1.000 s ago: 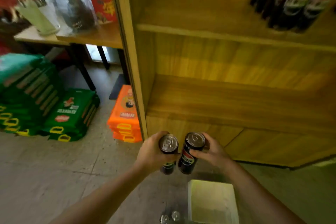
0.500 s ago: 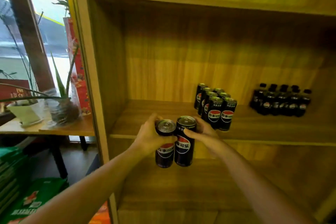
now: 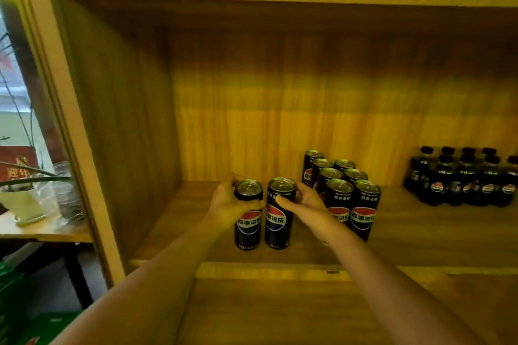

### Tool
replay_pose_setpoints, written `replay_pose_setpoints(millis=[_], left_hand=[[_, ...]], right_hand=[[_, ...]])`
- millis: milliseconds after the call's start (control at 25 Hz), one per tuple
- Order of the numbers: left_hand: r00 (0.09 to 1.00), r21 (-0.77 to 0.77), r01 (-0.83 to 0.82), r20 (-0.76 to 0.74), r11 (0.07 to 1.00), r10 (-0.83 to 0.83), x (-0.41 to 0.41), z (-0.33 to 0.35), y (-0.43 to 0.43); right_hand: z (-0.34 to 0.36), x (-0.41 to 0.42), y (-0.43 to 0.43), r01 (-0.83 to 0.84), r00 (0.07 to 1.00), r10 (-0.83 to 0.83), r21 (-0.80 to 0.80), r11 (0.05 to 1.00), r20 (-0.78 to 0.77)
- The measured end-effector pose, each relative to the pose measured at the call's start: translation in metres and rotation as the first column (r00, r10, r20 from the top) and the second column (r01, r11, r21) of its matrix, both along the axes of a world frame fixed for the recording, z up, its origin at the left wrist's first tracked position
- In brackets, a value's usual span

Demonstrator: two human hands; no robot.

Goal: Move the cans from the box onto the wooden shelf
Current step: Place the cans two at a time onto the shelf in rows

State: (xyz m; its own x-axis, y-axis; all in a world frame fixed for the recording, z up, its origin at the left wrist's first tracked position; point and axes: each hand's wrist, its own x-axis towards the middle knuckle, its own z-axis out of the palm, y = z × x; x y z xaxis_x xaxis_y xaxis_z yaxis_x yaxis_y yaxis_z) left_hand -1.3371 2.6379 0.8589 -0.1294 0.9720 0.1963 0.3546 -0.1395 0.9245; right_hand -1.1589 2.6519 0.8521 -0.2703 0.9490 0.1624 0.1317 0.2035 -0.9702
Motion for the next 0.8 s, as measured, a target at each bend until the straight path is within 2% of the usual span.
replay_pose_setpoints(millis=[160, 280, 440, 520, 600, 640, 680, 720, 760, 800], left_hand=[[1.000, -0.026, 0.001, -0.006, 1.000, -0.001, 0.000, -0.012, 0.027], [1.000, -0.010, 0.015, 0.009, 1.000, -0.015, -0.002, -0.014, 0.043], [0.998, 0.042, 0.049, 0.032, 0.998, -0.051, 0.003, -0.020, 0.050], [0.991, 0.057, 0.097, 0.091, 0.994, -0.102, 0.003, -0.029, 0.048], [0.966, 0.003, 0.175, 0.195, 0.985, -0.172, -0.003, -0.046, 0.044], [0.959, -0.043, 0.213, 0.201, 0.976, -0.200, -0.007, -0.056, 0.040], [0.968, -0.102, 0.225, 0.139, 0.969, -0.210, -0.010, -0.069, 0.038], [0.981, -0.166, 0.186, -0.026, 0.969, -0.192, -0.012, -0.080, 0.037], [0.952, -0.201, 0.098, -0.267, 0.975, -0.150, -0.013, -0.090, 0.035], [0.874, -0.173, 0.023, -0.475, 0.985, -0.104, -0.013, -0.099, 0.036]], right_hand=[[-0.014, -0.005, 0.029, 0.040, 0.999, -0.040, -0.023, 0.999, 0.012], [-0.024, -0.007, 0.042, 0.031, 0.999, -0.033, -0.034, 0.999, -0.041], [-0.033, -0.002, 0.053, -0.042, 0.994, 0.037, -0.053, 0.998, -0.105], [-0.037, 0.000, 0.052, -0.064, 0.993, 0.057, -0.065, 0.996, -0.106], [-0.046, 0.001, 0.043, -0.046, 0.996, 0.037, -0.102, 0.994, -0.086], [-0.053, 0.000, 0.038, -0.022, 0.998, 0.015, -0.102, 0.995, -0.068], [-0.061, -0.001, 0.033, 0.021, 0.999, -0.024, -0.086, 0.996, -0.030], [-0.070, -0.004, 0.029, 0.079, 0.997, -0.078, -0.067, 0.995, 0.015], [-0.079, -0.009, 0.025, 0.157, 0.986, -0.154, -0.048, 0.986, 0.062], [-0.087, -0.014, 0.023, 0.246, 0.964, -0.243, -0.023, 0.969, 0.106]])
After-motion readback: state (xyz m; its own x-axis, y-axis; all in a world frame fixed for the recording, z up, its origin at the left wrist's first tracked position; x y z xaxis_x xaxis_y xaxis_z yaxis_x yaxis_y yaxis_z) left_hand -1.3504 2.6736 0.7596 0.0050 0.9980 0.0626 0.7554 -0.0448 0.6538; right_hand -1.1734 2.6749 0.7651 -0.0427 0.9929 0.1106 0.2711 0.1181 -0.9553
